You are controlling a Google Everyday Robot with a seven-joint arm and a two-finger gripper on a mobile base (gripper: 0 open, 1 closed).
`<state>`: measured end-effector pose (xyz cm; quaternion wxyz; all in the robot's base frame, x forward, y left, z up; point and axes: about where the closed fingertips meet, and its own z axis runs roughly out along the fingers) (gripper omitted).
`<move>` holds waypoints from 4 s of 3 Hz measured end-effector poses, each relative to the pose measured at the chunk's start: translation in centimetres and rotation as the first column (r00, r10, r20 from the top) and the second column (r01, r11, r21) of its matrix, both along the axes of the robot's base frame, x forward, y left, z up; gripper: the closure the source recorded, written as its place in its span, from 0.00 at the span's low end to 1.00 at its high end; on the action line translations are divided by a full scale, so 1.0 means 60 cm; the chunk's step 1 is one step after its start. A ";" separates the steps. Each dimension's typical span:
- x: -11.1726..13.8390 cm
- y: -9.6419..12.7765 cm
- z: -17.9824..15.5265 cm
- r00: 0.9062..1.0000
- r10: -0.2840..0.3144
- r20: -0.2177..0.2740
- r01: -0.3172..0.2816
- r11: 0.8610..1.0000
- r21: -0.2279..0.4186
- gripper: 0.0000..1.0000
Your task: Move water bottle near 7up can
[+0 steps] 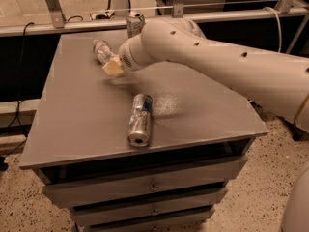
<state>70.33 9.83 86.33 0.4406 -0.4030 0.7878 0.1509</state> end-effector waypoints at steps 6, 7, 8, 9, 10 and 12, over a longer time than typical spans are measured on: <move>0.065 -0.179 0.035 0.989 0.146 0.026 -0.137 0.968 -0.208 0.84; 0.076 -0.193 0.035 0.987 0.156 0.034 -0.144 0.962 -0.231 0.61; 0.086 -0.199 0.034 0.986 0.165 0.039 -0.150 0.957 -0.246 0.37; 0.092 -0.199 0.034 0.984 0.175 0.044 -0.159 0.955 -0.250 0.14; 0.093 -0.198 0.034 0.982 0.185 0.046 -0.168 0.954 -0.250 0.00; 0.075 -0.225 0.054 0.981 0.185 0.066 -0.164 0.958 -0.236 0.00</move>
Offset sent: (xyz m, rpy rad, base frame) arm 0.0297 -0.0836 0.0445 -0.1354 -0.0111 0.1213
